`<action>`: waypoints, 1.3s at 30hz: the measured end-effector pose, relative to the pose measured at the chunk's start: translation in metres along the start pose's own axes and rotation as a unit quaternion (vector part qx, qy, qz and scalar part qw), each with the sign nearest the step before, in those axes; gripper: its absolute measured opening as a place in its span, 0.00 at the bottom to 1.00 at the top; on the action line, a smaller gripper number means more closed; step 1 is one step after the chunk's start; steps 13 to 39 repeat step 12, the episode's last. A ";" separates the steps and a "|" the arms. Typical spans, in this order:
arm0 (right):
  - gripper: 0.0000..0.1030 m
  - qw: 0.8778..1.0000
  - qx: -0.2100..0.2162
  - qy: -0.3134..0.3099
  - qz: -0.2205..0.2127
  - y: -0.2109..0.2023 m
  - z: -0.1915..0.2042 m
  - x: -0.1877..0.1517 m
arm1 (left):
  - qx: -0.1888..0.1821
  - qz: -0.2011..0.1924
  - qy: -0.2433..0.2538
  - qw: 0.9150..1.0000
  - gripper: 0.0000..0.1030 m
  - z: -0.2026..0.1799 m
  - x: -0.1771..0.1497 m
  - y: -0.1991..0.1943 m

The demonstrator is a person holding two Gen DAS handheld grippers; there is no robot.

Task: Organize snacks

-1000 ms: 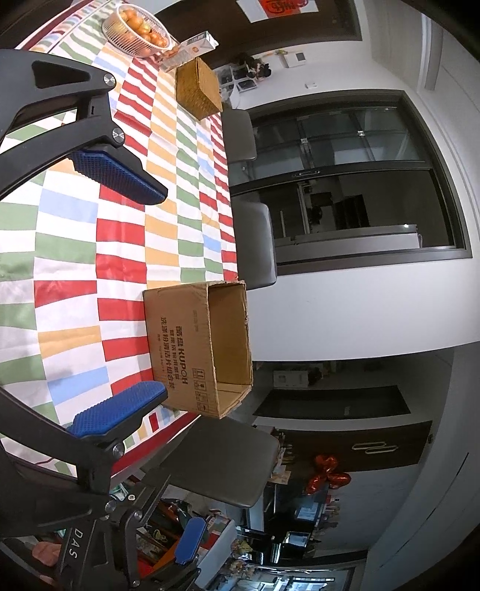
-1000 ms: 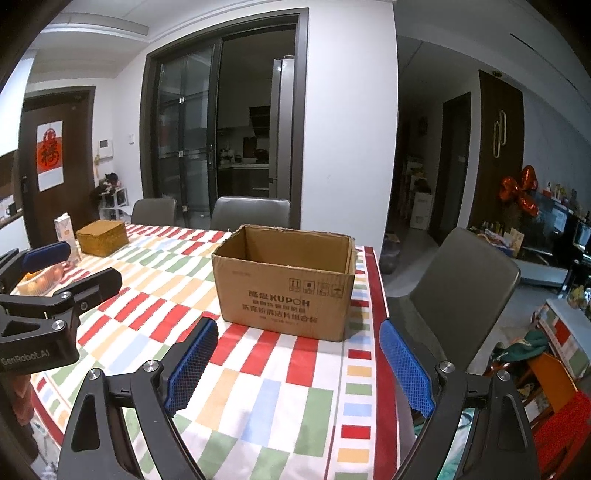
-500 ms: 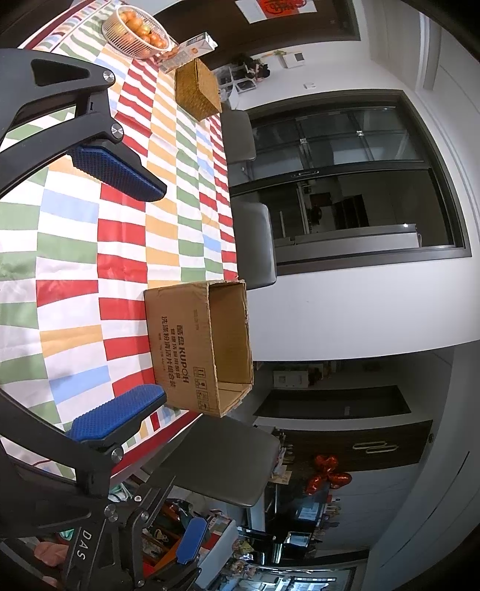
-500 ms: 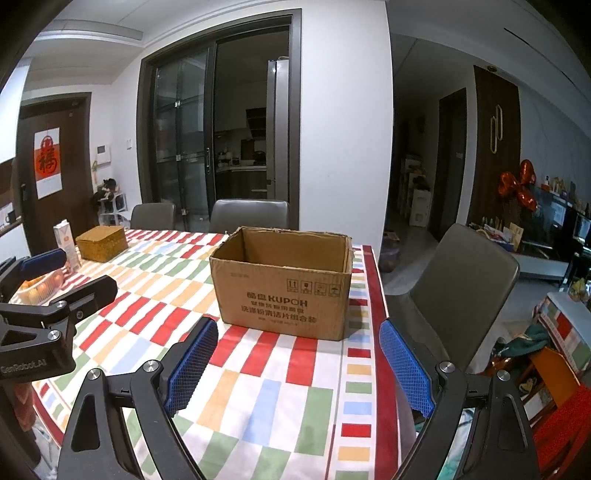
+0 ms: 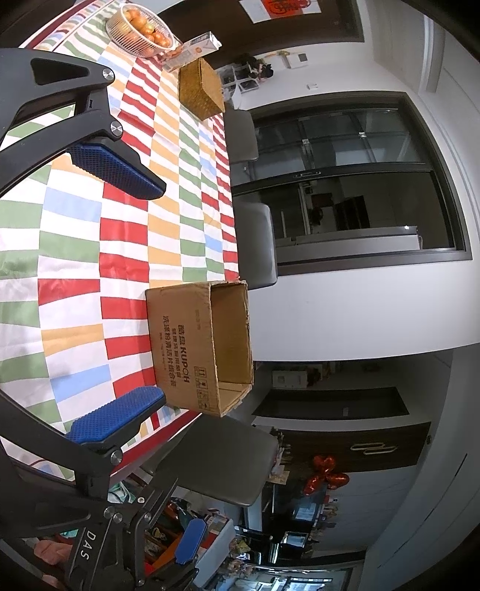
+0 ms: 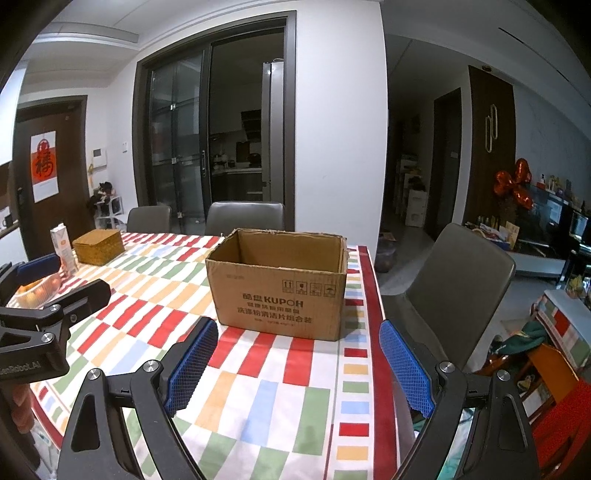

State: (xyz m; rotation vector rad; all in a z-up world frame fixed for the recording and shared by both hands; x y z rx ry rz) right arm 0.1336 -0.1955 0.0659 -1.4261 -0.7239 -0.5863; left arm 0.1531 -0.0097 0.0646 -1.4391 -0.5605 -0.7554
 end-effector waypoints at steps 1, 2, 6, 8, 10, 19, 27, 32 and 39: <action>0.87 1.000 0.000 0.000 0.001 0.000 0.000 -0.001 | 0.001 0.001 0.000 1.000 1.00 0.000 0.000 0.001; 0.87 1.000 -0.001 0.000 0.002 0.000 0.001 -0.002 | 0.002 0.001 -0.001 1.000 1.00 0.000 0.000 0.001; 0.87 1.000 0.000 0.003 0.006 0.001 0.003 -0.003 | 0.000 0.007 -0.003 1.000 1.00 0.001 -0.001 0.005; 0.87 1.000 0.000 0.004 0.009 0.002 0.003 -0.004 | -0.002 0.010 -0.005 1.000 1.00 0.001 -0.001 0.008; 0.87 1.000 0.001 0.005 0.011 0.003 0.005 -0.004 | -0.004 0.013 -0.005 1.000 1.00 0.001 -0.002 0.010; 0.87 1.000 0.001 0.006 0.013 0.004 0.005 -0.005 | -0.005 0.014 -0.007 1.000 1.00 0.001 -0.003 0.012; 0.87 1.000 0.001 0.006 0.013 0.004 0.005 -0.005 | -0.005 0.014 -0.007 1.000 1.00 0.001 -0.003 0.012; 0.87 1.000 0.001 0.006 0.013 0.004 0.005 -0.005 | -0.005 0.014 -0.007 1.000 1.00 0.001 -0.003 0.012; 0.87 1.000 0.001 0.006 0.013 0.004 0.005 -0.005 | -0.005 0.014 -0.007 1.000 1.00 0.001 -0.003 0.012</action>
Point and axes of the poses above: each gripper's, at about its wrist camera, not at the fingertips, and y roughly the way its jaws point, z to its left, x to its top, the point moved 5 cm from there along y, roughly the way its jaws point, and after that the axes turned 15 degrees about z, right-handed, at the moved point
